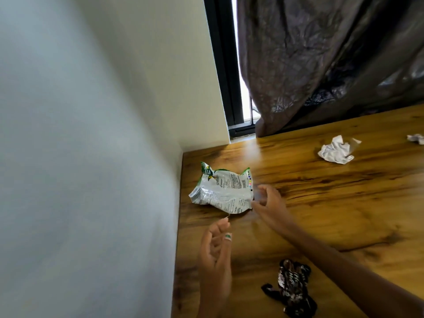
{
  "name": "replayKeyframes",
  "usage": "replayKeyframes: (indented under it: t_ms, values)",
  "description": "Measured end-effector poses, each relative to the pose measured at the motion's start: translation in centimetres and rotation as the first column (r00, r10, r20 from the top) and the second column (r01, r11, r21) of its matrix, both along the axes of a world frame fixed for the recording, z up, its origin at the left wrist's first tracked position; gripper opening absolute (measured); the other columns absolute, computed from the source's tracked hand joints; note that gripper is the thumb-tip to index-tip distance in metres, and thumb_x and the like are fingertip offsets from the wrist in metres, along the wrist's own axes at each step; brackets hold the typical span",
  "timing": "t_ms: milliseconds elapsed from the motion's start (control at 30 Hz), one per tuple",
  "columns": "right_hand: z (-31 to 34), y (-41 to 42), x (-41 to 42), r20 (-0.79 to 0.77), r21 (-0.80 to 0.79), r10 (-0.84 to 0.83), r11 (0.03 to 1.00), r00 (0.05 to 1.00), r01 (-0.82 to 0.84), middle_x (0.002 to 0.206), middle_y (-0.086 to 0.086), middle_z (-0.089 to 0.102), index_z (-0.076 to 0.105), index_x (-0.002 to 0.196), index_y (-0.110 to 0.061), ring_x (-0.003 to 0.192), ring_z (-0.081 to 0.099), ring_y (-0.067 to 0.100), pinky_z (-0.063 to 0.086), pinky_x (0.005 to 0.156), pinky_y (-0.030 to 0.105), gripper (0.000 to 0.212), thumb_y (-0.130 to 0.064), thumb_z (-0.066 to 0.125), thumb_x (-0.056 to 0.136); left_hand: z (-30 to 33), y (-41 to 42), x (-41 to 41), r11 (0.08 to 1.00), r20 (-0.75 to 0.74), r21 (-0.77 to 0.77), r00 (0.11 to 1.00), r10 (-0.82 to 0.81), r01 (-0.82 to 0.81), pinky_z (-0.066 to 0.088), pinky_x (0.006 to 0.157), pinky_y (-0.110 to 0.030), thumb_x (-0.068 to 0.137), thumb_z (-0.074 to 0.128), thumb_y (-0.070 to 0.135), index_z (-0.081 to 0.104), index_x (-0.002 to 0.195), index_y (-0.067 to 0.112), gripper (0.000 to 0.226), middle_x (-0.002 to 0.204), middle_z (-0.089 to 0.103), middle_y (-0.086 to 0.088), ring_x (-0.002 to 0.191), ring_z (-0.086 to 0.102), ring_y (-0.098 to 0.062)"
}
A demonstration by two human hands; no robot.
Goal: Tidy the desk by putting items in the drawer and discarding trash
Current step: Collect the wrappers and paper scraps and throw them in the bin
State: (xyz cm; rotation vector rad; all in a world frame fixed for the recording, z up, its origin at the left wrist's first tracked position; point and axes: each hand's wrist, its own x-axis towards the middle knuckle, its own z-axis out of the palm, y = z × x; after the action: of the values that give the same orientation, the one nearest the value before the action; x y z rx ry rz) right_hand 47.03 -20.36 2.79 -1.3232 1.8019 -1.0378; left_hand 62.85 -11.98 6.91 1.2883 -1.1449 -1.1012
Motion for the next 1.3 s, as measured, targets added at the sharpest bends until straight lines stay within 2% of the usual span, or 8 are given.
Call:
replayKeyframes:
  t_ms: [333,467,700,800,1000,1133,1233,1300]
  values:
    - [-1.7,-6.9,1.6,0.191,0.219,-0.287,0.945,0.939,0.244,0.132,0.011,0.045,0.032,0.133,-0.016,0.117,0.05,0.03,0.05,0.091,0.051,0.083,-0.037,0.08,0.068,-0.9,0.6,0.1,1.0,-0.109,0.022,0.994,-0.02,0.022,0.053,0.077,-0.018,0.089,0.058,0.006,0.064,0.101,0.017,0.017,0.095,0.07,0.017,0.091,0.065,-0.003]
    - [-1.4,-6.3,3.4,-0.009,0.213,-0.143,0.967,0.99,0.142,0.115,0.013,0.059,0.054,0.11,-0.008,0.102,0.06,0.031,0.055,0.078,0.045,0.046,-0.03,0.074,0.075,-0.8,0.8,0.4,0.998,-0.088,0.056,0.996,0.035,-0.03,0.054,0.075,-0.02,0.09,0.054,-0.002,0.065,0.099,0.019,0.025,0.092,0.07,0.014,0.087,0.065,-0.006]
    - [1.3,-0.2,2.6,0.268,-0.008,-0.154,0.987,0.951,0.162,0.094,0.018,0.059,0.05,0.098,-0.01,0.071,0.059,0.024,0.052,0.051,0.036,0.01,-0.017,0.054,0.092,0.2,1.3,-0.9,0.998,-0.095,0.038,0.994,0.048,-0.044,0.044,0.057,-0.011,0.09,0.055,0.0,0.059,0.106,0.025,0.03,0.088,0.062,0.007,0.065,0.055,0.012]
    - [3.4,2.5,1.8,0.253,-0.13,-0.16,0.972,0.954,0.198,0.094,0.016,0.057,0.048,0.094,-0.01,0.08,0.059,0.031,0.053,0.06,0.045,0.008,-0.014,0.053,0.091,0.2,1.3,-1.3,0.998,-0.094,0.014,0.994,0.064,-0.063,0.052,0.073,-0.015,0.087,0.061,0.004,0.053,0.114,0.033,0.04,0.114,0.055,0.01,0.09,0.055,0.015]
    - [8.3,7.1,2.8,0.256,-0.268,0.369,0.915,0.893,-0.301,0.069,-0.006,0.059,0.041,0.078,-0.002,0.062,0.054,0.0,0.041,0.049,0.011,0.018,0.01,0.053,0.085,0.7,-0.3,0.2,0.978,-0.027,-0.193,0.996,0.081,-0.084,0.049,0.094,-0.02,0.044,0.086,0.052,0.013,0.146,0.039,0.125,0.149,0.023,0.01,0.13,0.037,0.004]
    - [9.4,8.6,3.2,0.323,-0.232,0.635,0.772,0.702,-0.592,0.063,-0.011,0.054,0.038,0.077,-0.006,0.06,0.047,-0.003,0.037,0.054,0.011,0.024,0.013,0.047,0.087,2.2,-0.3,1.7,0.984,-0.05,-0.17,0.997,-0.058,0.048,0.05,0.083,-0.011,0.032,0.093,0.019,-0.003,0.138,0.054,0.147,0.151,0.023,0.012,0.129,0.042,-0.003]
    - [9.7,9.1,3.4,0.371,-0.271,0.664,0.746,0.649,-0.609,0.065,-0.012,0.046,0.036,0.075,-0.009,0.065,0.043,0.003,0.034,0.059,0.014,0.027,0.017,0.041,0.076,2.3,0.2,1.4,0.984,-0.066,-0.128,0.989,-0.134,0.125,0.05,0.075,-0.011,0.037,0.093,0.008,0.007,0.143,0.038,0.14,0.122,0.054,0.021,0.105,0.059,0.005]
    - [9.4,9.2,3.6,0.38,-0.273,0.652,0.757,0.656,-0.594,0.069,-0.007,0.045,0.038,0.078,-0.007,0.07,0.043,0.009,0.035,0.063,0.02,0.02,0.012,0.044,0.077,2.4,0.4,1.2,0.995,-0.073,-0.035,0.993,-0.097,0.095,0.049,0.065,-0.009,0.049,0.09,0.004,0.045,0.128,0.023,0.093,0.095,0.069,0.018,0.095,0.067,-0.01]
